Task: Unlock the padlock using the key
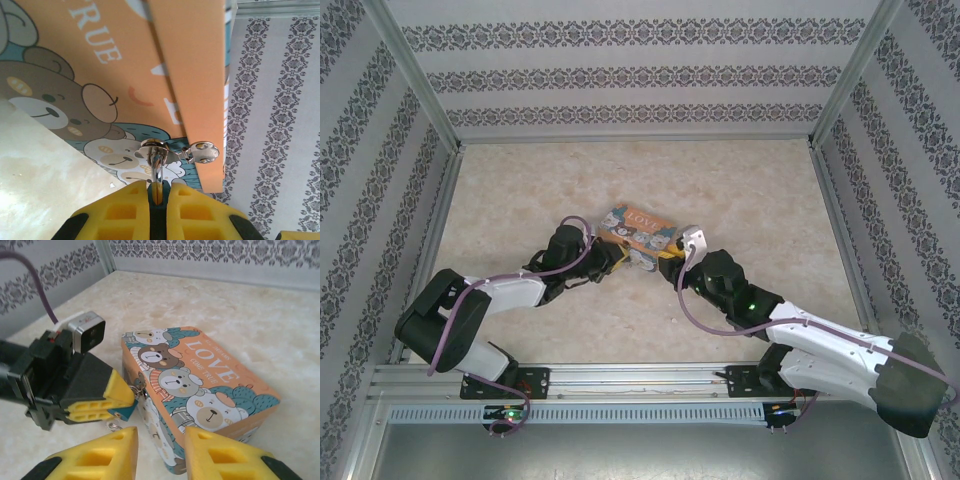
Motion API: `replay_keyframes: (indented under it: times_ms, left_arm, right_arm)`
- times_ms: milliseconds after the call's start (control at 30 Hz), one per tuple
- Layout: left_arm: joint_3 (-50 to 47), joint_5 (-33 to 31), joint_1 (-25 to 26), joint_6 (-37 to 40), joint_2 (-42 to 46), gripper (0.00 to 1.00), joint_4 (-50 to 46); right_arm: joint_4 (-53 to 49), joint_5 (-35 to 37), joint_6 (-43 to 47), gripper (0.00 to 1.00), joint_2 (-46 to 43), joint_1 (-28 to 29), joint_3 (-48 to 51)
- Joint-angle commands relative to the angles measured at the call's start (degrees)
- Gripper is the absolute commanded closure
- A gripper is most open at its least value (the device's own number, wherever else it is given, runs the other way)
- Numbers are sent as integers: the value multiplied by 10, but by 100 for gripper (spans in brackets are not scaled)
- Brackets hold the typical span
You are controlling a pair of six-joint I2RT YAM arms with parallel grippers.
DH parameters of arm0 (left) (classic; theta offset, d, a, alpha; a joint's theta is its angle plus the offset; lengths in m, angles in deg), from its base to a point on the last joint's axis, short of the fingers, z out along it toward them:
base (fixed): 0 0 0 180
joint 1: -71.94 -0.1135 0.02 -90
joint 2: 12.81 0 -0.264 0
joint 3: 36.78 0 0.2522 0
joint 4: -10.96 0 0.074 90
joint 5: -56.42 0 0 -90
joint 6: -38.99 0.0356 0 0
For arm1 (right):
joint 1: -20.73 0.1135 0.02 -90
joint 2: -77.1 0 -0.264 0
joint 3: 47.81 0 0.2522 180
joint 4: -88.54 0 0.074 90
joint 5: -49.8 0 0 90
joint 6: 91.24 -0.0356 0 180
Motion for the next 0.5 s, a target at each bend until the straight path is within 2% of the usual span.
replay_keyframes:
  times_ms: [0,133,200,267,333,467]
  left_arm:
    - [33,11,14,-29,1,100,-31]
    - [53,-21,29,-44,19,100,-96]
    - [66,-42,35,-49,31,100,-148]
    - [89,-62,42,-49,40,100,-214]
    - [116,-86,49,-48,49,100,-281]
    - [133,-103,55,-77,54,100,-321]
  right_arm:
    - [-13,27,142,66,-9,11,-19]
    - [-18,35,229,55,-10,15,-24]
    - [-20,37,267,46,-10,16,-25]
    - [-22,37,296,29,-11,17,-27]
    - [-22,37,318,3,-10,17,-26]
    - [-22,39,344,2,-10,17,-23]
